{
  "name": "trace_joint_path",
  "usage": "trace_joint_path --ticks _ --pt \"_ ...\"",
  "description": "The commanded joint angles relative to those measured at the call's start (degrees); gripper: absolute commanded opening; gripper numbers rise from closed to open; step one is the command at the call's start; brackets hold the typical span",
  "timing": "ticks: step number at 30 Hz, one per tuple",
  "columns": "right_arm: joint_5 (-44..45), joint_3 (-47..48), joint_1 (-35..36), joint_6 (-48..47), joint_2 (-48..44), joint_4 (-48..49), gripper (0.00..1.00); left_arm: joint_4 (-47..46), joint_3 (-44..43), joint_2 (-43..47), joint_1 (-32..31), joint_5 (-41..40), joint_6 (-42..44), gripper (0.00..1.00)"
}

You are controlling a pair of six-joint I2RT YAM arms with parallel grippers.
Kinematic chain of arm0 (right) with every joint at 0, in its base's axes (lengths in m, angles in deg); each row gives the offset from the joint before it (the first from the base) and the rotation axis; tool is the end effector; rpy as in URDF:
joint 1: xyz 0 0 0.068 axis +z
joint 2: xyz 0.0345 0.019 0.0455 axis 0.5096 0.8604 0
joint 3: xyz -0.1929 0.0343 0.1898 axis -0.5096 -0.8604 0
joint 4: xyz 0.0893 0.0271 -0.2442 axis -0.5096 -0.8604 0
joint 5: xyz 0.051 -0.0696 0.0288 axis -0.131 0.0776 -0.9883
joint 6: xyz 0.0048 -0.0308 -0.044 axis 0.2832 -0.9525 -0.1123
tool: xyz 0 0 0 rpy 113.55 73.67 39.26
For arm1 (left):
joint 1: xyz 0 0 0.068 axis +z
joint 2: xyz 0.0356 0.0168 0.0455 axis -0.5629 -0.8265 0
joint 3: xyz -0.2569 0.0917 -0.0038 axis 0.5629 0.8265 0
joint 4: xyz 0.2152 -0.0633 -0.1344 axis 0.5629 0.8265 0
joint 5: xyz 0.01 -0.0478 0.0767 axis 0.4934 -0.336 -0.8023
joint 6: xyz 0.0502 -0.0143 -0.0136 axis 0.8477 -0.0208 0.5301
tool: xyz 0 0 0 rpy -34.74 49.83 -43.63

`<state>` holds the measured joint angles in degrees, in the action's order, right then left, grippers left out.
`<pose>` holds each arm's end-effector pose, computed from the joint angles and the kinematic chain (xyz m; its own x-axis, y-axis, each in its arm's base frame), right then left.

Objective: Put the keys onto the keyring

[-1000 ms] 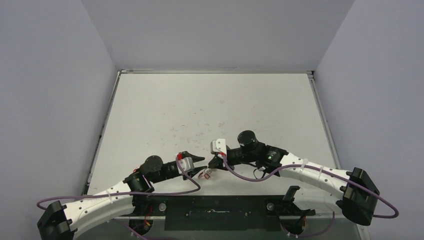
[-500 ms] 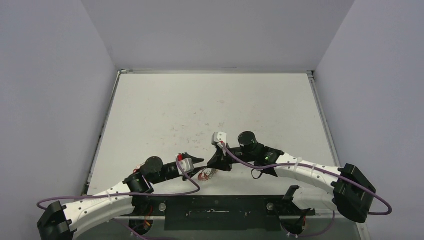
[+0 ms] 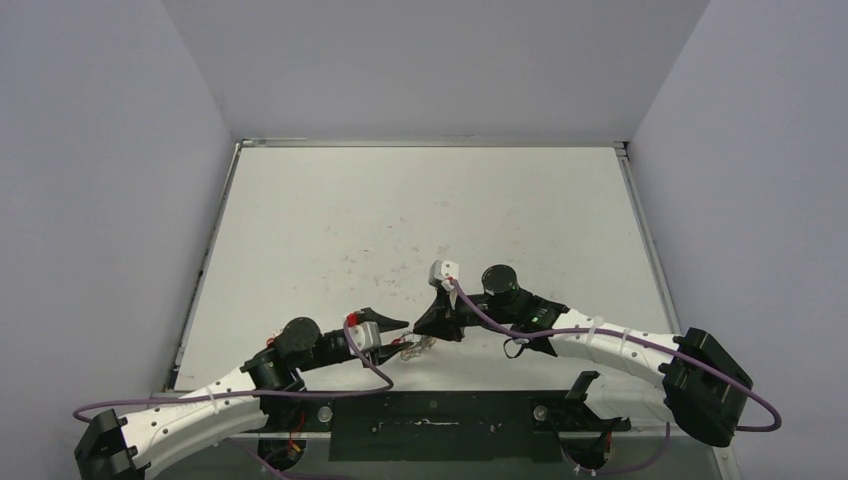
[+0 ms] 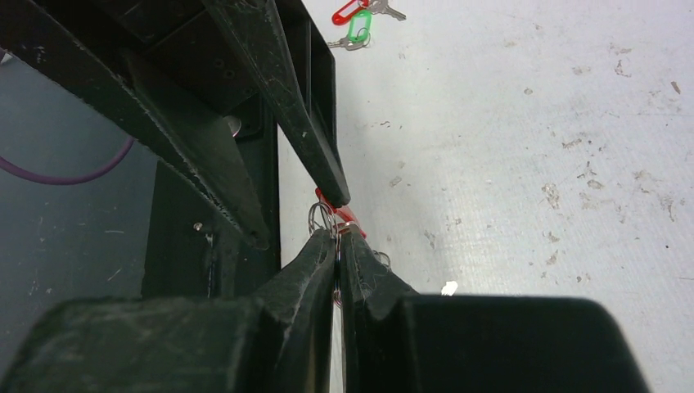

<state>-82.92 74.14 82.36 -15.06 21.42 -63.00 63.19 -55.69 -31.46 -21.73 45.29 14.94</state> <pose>0.1346 0.2080 0.2265 -0.3017 -0.2558 -0.9185 -0.9513 0.0163 0.3079 0.0752 -0.1309 0.2088 0.1138 0.0724 -0.9909 0.9541 0.2701 0.1293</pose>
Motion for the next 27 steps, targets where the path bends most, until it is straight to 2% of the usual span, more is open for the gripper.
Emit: trace_joint_path --ticks 1,10,20,27 --pt "-2.09 -0.08 -0.31 -0.03 -1.89 5.60 0.00 0.00 -0.49 1.04 -0.29 1.94 -3.53 0.39" --pt "-4.13 0.82 -0.32 -0.29 -1.57 4.84 0.00 -0.05 -2.19 -3.83 -0.37 -2.65 -5.09 0.40" --pt "-4.89 0.84 -0.11 0.20 -1.13 5.38 0.00 -9.61 -2.05 -9.94 -0.73 -3.39 -7.13 0.36" --pt "-4.63 0.81 -0.02 0.25 -1.04 5.66 0.00 -12.07 -2.34 -12.06 -1.47 -2.40 -6.65 0.37"
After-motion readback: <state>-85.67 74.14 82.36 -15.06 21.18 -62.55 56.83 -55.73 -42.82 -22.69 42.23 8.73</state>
